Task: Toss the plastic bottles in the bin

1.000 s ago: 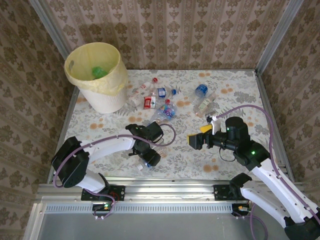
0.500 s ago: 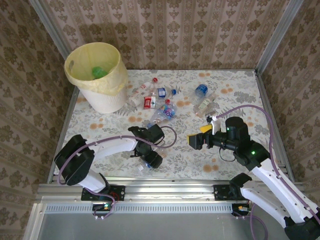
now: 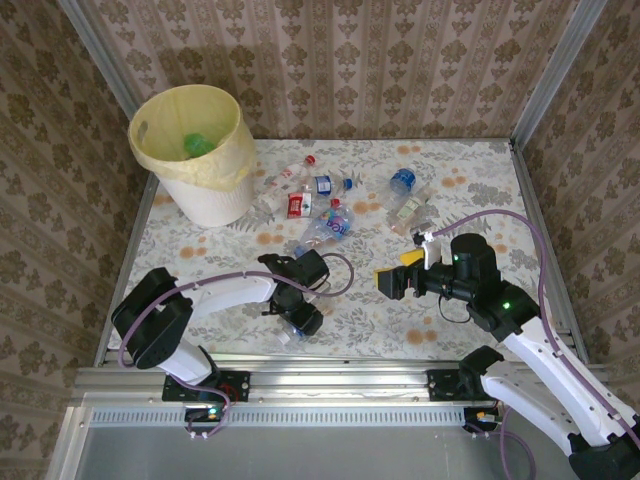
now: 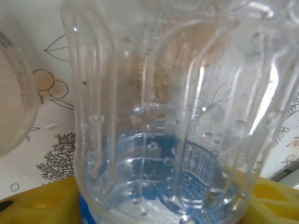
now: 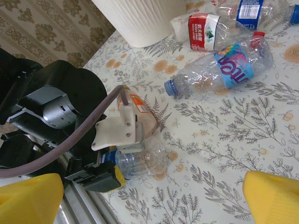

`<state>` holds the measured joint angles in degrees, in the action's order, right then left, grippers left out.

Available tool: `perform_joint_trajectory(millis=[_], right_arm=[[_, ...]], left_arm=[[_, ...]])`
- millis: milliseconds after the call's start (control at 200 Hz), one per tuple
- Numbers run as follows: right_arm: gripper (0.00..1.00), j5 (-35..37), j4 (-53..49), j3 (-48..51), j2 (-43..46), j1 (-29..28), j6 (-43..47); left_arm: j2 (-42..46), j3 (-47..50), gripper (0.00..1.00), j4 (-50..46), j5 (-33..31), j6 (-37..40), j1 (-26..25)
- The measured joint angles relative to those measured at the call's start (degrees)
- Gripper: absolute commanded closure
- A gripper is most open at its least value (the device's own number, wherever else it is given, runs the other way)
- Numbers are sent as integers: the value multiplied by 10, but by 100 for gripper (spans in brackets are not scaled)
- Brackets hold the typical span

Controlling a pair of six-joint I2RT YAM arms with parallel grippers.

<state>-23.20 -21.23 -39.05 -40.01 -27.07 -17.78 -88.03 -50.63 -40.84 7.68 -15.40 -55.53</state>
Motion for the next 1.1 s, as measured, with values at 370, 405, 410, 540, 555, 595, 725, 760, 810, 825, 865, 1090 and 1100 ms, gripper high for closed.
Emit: perform_joint_trajectory(millis=[370, 405, 410, 540, 555, 595, 725, 760, 810, 825, 865, 1090, 1100], right_arm=[[0, 0, 0, 3, 11, 0, -2], [0, 0, 0, 3, 11, 0, -2], [0, 0, 0, 4, 11, 0, -2], [0, 0, 2, 7, 11, 0, -2], [0, 0, 2, 7, 11, 0, -2], [0, 0, 2, 7, 11, 0, -2], [0, 0, 3, 10, 16, 0, -4], [0, 0, 4, 11, 18, 0, -4], [0, 0, 5, 12, 23, 0, -4], [0, 0, 5, 13, 24, 0, -4], [0, 0, 5, 14, 27, 0, -4], [0, 0, 13, 18, 32, 0, -4], [0, 0, 13, 18, 32, 0, -4]], left_arm=[[46, 16, 46, 21, 0, 0, -4], [55, 16, 46, 25, 0, 0, -5], [56, 16, 46, 25, 0, 0, -5], [87, 19, 47, 43, 0, 0, -7], [90, 19, 47, 45, 0, 0, -7], [98, 21, 48, 48, 0, 0, -7], [122, 24, 48, 60, 0, 0, -7], [129, 25, 48, 64, 0, 0, -7], [138, 26, 48, 69, 0, 0, -7], [141, 26, 48, 71, 0, 0, -7], [149, 26, 49, 75, 0, 0, -7], [191, 27, 49, 96, -7, 0, -6], [192, 27, 49, 97, -8, 0, -6]])
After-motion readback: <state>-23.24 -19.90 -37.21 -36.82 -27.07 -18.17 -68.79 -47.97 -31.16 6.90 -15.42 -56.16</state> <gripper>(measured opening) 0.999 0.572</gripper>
